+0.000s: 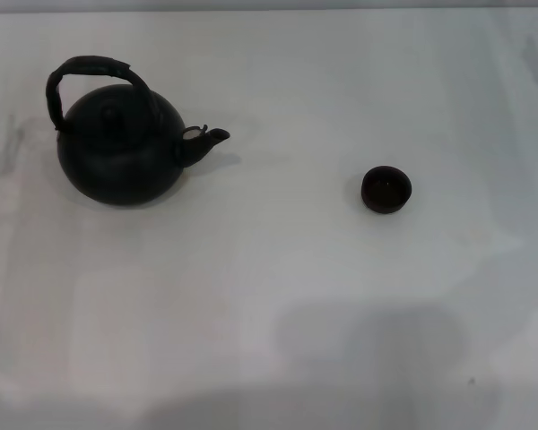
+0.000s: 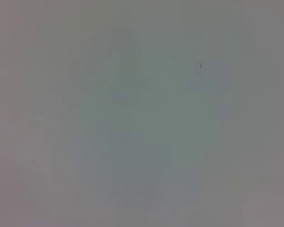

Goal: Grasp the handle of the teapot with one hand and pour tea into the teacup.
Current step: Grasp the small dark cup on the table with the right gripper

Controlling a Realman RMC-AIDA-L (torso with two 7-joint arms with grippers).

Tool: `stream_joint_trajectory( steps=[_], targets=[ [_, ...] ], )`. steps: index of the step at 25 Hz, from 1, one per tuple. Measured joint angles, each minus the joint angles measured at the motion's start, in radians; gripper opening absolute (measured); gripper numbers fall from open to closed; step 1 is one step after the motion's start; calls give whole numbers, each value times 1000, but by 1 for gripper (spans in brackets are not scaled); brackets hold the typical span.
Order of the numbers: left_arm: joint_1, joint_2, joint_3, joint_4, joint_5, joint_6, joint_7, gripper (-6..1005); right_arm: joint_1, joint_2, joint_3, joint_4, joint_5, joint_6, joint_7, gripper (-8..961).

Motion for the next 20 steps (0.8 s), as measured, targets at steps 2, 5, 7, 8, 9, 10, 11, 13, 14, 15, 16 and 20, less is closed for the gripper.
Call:
stream_joint_trajectory(
  steps=[2, 5, 7, 8, 9, 10, 11, 13, 14, 15, 16, 20],
  targets=[
    [-1, 0, 0, 0, 0, 0, 0, 829, 0, 1, 0, 0, 0, 0, 0, 845],
    [-1, 0, 0, -1, -6, 0, 0, 829, 1, 1, 0, 0, 0, 0, 0, 845],
    [0, 0, -1, -2, -13, 0, 0, 829, 2, 1, 0, 0, -1, 1, 0, 844],
    [0, 0, -1, -2, -13, 0, 0, 829, 3, 1, 0, 0, -1, 1, -1, 844],
    [-1, 1, -2, -2, -16, 0, 0, 829, 3, 1, 0, 0, -2, 1, -1, 844],
    [-1, 2, -2, -2, -17, 0, 0, 829, 3, 1, 0, 0, -3, 1, -1, 844],
    [-2, 2, -2, -2, -17, 0, 0, 829, 3, 1, 0, 0, -3, 1, -1, 844],
    [-3, 2, -2, -2, -16, 0, 0, 829, 3, 1, 0, 0, -3, 2, -1, 844],
    [-3, 2, -2, -2, -15, 0, 0, 829, 3, 1, 0, 0, -3, 2, -1, 844],
    [-3, 0, -2, -2, -15, 0, 0, 829, 3, 1, 0, 0, -3, 2, -1, 844],
    [-3, 0, -2, -2, -15, 0, 0, 829, 4, 1, 0, -2, -3, 2, -1, 843],
    [0, -2, -1, 2, -17, 0, 0, 829, 13, 1, 0, -7, -3, 21, 4, 843]
  ],
)
